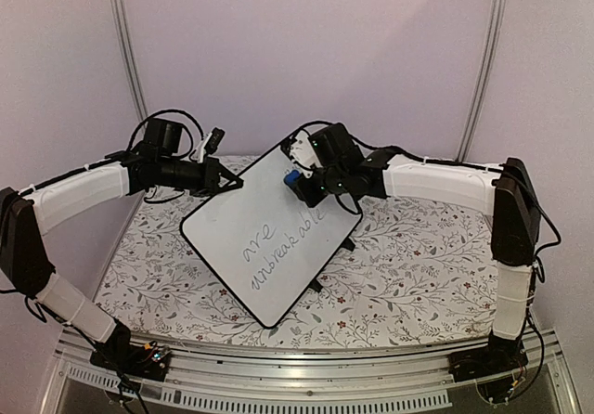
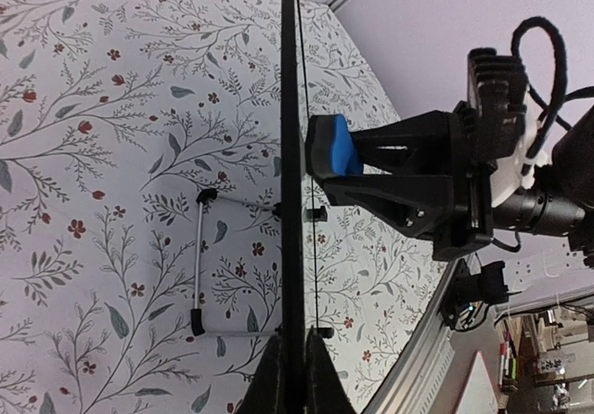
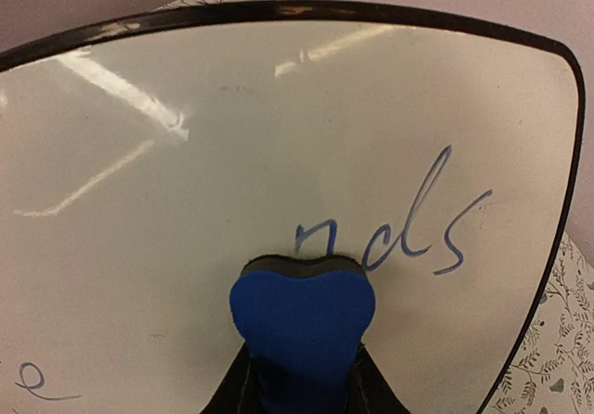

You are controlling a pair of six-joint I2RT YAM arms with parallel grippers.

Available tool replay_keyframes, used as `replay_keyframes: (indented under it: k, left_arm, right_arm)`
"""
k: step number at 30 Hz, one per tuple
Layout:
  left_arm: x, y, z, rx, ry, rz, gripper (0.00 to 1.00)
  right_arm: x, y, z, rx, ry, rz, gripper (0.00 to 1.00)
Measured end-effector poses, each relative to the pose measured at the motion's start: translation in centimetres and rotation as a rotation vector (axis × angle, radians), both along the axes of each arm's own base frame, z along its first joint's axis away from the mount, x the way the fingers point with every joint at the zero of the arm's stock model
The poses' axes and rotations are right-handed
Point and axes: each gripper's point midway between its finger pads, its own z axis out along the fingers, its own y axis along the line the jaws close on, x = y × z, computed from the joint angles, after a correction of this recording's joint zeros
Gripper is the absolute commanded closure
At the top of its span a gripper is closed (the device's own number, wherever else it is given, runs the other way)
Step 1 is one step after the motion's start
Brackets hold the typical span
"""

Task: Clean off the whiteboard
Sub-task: Erase the whiteboard at the center of the board.

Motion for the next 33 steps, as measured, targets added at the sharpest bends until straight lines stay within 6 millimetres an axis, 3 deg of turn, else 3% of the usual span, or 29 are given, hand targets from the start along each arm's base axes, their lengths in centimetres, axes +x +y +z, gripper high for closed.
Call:
replay_keyframes:
  k: [7,13,18,27,33]
  left_arm:
    - [0.0,0.0,0.0,0.001,-0.002,-0.002,1.00]
    - [0.0,0.0,0.0,0.002,0.001,0.003,1.00]
    - [0.1,0.2,-0.1,0.004,0.005,0.007,1.00]
    - [0.0,0.2,-0.1,0.002,0.007,0.006,1.00]
    - [0.0,0.1,-0.1,0.001,0.006,0.005,1.00]
  right_arm:
    - [2.4,2.6,3.6,0.064,-0.071,0.020,0.80]
    - [3.1,3.1,4.0,0.076,-0.080,0.030,0.80]
    - [2.8,2.9,3.0,0.092,-0.058,0.042,0.80]
    - [-0.4,-0.3,-1.3,0.040,0.056,0.039,0.80]
    - [-0.9,-0.8,-1.9,0.034,0.078,0.035,0.80]
